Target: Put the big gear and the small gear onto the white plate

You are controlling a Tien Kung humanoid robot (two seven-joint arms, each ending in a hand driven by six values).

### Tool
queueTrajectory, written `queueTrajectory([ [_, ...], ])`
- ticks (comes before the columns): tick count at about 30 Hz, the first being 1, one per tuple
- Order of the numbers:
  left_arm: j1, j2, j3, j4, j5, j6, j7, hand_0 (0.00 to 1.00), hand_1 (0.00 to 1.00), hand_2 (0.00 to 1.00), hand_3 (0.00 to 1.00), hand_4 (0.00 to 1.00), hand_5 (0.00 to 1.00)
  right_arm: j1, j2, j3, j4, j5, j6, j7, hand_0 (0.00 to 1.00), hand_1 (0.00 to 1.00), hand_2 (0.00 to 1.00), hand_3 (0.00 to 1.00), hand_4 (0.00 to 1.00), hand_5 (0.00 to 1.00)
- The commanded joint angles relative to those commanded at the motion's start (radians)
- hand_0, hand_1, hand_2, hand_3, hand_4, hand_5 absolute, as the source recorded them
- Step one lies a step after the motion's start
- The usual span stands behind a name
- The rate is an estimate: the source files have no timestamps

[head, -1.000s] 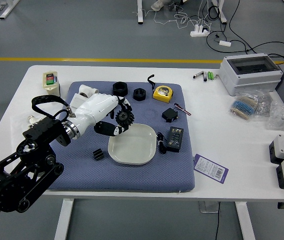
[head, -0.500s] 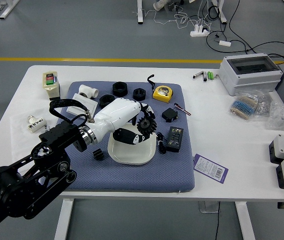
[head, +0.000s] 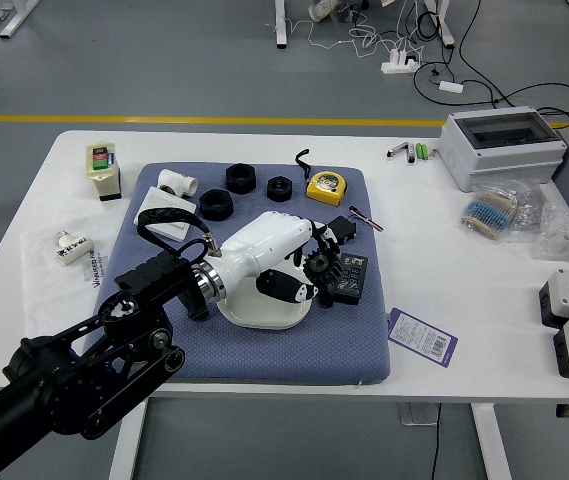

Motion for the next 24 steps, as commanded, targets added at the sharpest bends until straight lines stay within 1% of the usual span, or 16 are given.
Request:
queueTrajectory([
  [2,-0.004,0.004,-0.001,0.018,0.008,-0.005,0.007,0.272,0.347,0.401,0.472,0.058,0.002,0.0,0.0,0.001,0.0,0.0,0.0,0.0,0.624,0.643,0.741,0.549,0.75,0.701],
  [3,-0.006,0.005,-0.001,0.025,0.01,-0.008,0.009,0.275,0.356,0.408,0.48,0.076,0.002,0.0,0.0,0.001,0.0,0.0,0.0,0.0,0.624,0.643,0.741,0.548,0.75,0.701],
  [6,-0.014,0.014,0.008,0.051,0.015,-0.028,0.025,0.275,0.356,0.408,0.48,0.076,0.002,0.001,0.0,0.001,0.0,-0.001,0.0,0.0,0.624,0.643,0.741,0.548,0.75,0.701],
  [7,-0.023,0.021,0.022,0.071,0.01,-0.048,0.034,0.275,0.356,0.408,0.48,0.076,0.002,0.001,0.0,0.0,0.0,0.001,0.0,0.0,0.624,0.643,0.741,0.548,0.75,0.701],
  [8,-0.027,0.024,0.029,0.079,0.009,-0.057,0.038,0.275,0.356,0.408,0.48,0.076,0.002,0.002,0.0,0.0,0.0,0.001,0.0,0.0,0.624,0.643,0.741,0.548,0.75,0.701],
  [9,-0.034,0.029,0.038,0.087,0.01,-0.07,0.045,0.282,0.376,0.423,0.494,0.134,0.002,0.003,-0.001,-0.001,0.0,0.0,0.0,0.0,0.624,0.643,0.741,0.548,0.75,0.701],
  [14,-0.051,0.045,0.064,0.1,0.013,-0.106,0.069,0.282,0.376,0.423,0.494,0.134,0.002,0.003,0.0,-0.001,0.0,0.003,0.0,0.0,0.624,0.643,0.741,0.548,0.75,0.701],
  [15,-0.054,0.046,0.066,0.103,0.015,-0.114,0.074,0.289,0.396,0.437,0.502,0.099,0.002,0.004,0.0,-0.001,0.0,0.004,0.0,0.0,0.623,0.643,0.741,0.548,0.75,0.701],
  [17,-0.055,0.046,0.064,0.11,0.02,-0.126,0.082,0.289,0.396,0.437,0.502,0.099,0.002,0.004,-0.001,0.001,0.001,0.002,0.0,0.0,0.623,0.643,0.741,0.548,0.75,0.701],
  [21,-0.055,0.044,0.057,0.117,0.031,-0.137,0.09,0.289,0.396,0.437,0.502,0.099,0.002,0.002,-0.001,0.001,0.001,0.003,0.0,0.0,0.623,0.643,0.741,0.548,0.75,0.701],
  [22,-0.056,0.044,0.057,0.118,0.036,-0.144,0.095,0.313,0.437,0.48,0.535,0.227,0.002,0.002,-0.001,0.001,0.001,0.002,0.0,0.0,0.623,0.643,0.74,0.548,0.75,0.702],
  [24,-0.055,0.044,0.055,0.12,0.043,-0.153,0.098,0.313,0.437,0.48,0.535,0.227,0.002,0.0,-0.001,0.0,0.001,0.002,0.0,0.0,0.623,0.643,0.74,0.548,0.75,0.702],
])
